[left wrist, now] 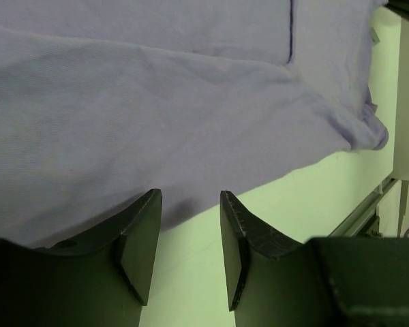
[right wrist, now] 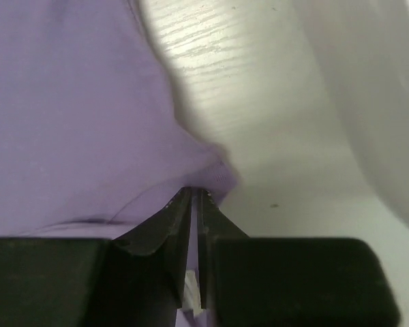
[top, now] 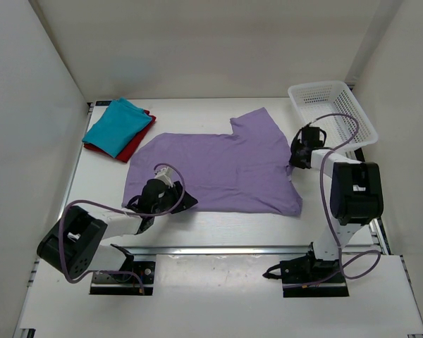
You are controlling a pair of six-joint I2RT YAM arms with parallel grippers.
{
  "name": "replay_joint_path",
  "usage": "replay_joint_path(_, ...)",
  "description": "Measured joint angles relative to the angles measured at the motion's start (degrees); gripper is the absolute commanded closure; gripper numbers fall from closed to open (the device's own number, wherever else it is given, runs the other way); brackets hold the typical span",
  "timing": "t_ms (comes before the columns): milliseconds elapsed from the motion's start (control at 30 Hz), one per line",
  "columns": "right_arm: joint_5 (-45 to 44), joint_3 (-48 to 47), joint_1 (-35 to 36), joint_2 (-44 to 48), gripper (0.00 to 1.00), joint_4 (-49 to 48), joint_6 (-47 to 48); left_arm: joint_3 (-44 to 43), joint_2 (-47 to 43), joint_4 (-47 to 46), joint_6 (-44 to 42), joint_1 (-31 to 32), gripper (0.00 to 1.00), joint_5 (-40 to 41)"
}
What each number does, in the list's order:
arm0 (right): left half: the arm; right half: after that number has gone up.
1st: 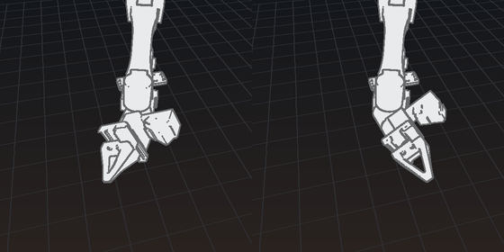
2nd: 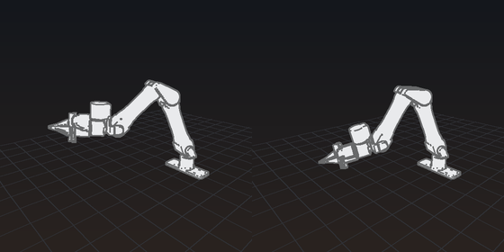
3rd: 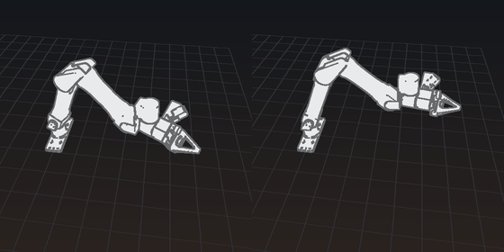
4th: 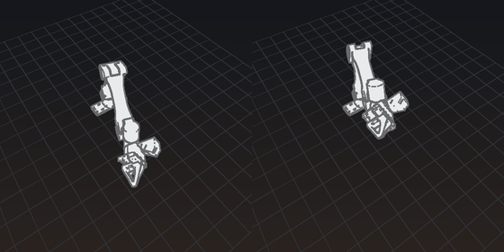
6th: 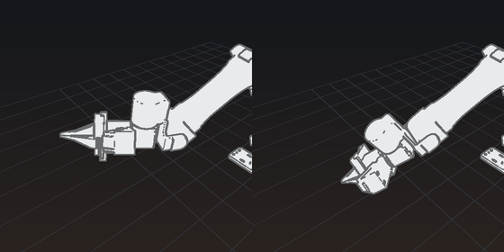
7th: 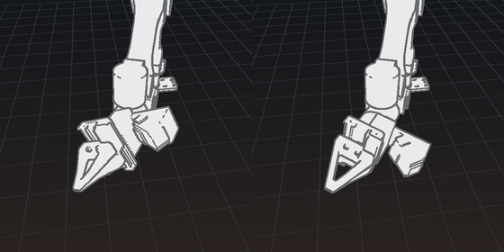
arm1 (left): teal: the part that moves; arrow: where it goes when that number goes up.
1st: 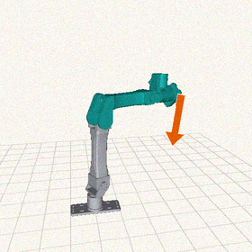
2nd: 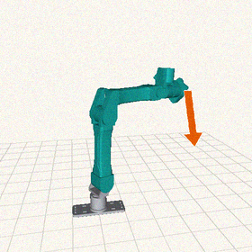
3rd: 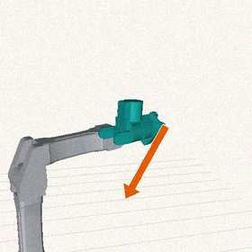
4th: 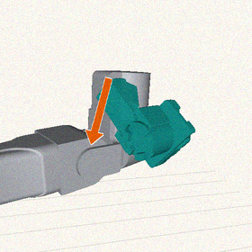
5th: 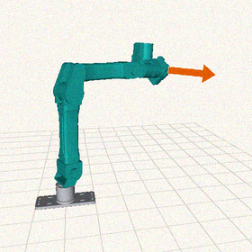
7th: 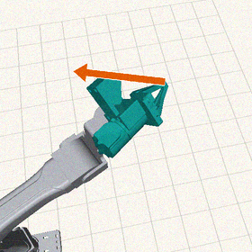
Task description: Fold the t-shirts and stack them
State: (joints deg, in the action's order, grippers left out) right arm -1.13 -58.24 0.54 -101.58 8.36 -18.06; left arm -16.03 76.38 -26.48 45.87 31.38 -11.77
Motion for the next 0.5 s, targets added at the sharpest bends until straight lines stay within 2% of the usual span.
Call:
replay_joint_path(67, -1.20, 0.87, -0.07, 1.73, 0.83, 0.39, -0.28, -0.35, 0.00, 0.96, -0.39, -0.66, 0.47, 0.02)
replay_joint_path(133, -2.10, 1.05, 1.62, 5.07, 0.80, 1.14, -0.24, -1.79, -0.02, 3.26, -1.60, -0.35, 0.46, 0.48)
replay_joint_path(200, -2.08, 1.62, 4.04, 9.88, 0.85, 0.48, -0.50, -4.59, -0.02, 6.12, -3.41, 1.36, 0.47, 1.60)
replay_joint_path(267, -1.38, 3.89, 6.60, 16.02, 0.99, -1.75, -1.55, -8.24, 0.11, 8.79, -5.44, 3.45, 0.52, 2.80)
replay_joint_path(400, 2.05, 13.77, 13.22, 25.09, 1.00, -8.37, -5.38, -14.71, 2.78, 10.82, -8.22, 6.14, 0.66, 3.85)
replay_joint_path(500, 3.93, 20.72, 19.43, 24.63, 1.00, -9.14, -7.50, -17.57, 7.37, 11.61, -9.03, 6.84, 0.70, 3.87)
